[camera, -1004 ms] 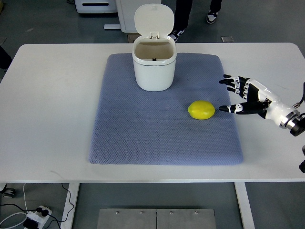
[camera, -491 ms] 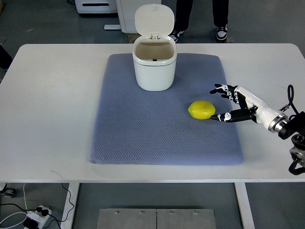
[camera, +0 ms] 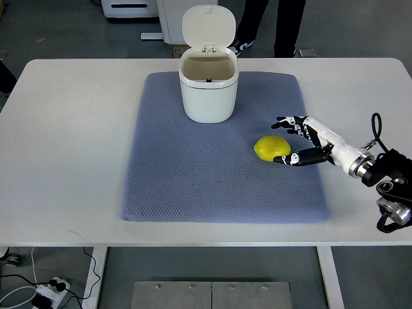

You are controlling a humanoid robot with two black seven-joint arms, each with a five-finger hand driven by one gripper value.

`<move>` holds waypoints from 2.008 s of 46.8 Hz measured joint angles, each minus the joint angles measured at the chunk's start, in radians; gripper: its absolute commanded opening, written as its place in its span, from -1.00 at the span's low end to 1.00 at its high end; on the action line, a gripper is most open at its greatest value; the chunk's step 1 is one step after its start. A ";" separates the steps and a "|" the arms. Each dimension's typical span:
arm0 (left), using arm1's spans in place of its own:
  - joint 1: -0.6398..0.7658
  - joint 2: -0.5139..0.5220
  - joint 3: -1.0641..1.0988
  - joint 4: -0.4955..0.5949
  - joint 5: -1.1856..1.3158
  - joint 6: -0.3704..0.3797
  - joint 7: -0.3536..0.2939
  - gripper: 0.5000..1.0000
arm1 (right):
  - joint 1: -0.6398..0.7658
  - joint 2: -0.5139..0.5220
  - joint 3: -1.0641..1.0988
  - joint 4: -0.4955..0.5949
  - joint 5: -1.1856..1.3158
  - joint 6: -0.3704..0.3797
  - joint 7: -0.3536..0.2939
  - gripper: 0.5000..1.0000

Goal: Put lemon in trash with right hand
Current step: 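Move the open right hand toward the yellow lemon, then close the right hand fingers around the yellow lemon, then lift the lemon with the right hand and carry it over the bin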

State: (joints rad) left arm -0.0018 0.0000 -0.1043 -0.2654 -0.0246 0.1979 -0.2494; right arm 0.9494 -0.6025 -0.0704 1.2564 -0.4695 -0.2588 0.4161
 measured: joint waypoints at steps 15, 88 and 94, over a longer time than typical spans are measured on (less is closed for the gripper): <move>0.000 0.000 0.000 0.000 0.000 0.000 0.000 1.00 | 0.002 0.030 -0.004 -0.013 0.000 -0.001 -0.002 0.65; 0.000 0.000 0.000 0.000 0.000 0.000 0.000 1.00 | 0.078 0.049 -0.100 -0.031 0.016 -0.029 0.020 -1.00; 0.000 0.000 0.000 0.000 0.000 0.000 0.000 1.00 | 0.070 0.016 -0.045 -0.030 0.043 -0.027 0.037 -1.00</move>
State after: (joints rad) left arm -0.0015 0.0000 -0.1042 -0.2654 -0.0245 0.1979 -0.2491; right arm 1.0193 -0.5869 -0.1151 1.2265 -0.4267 -0.2854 0.4532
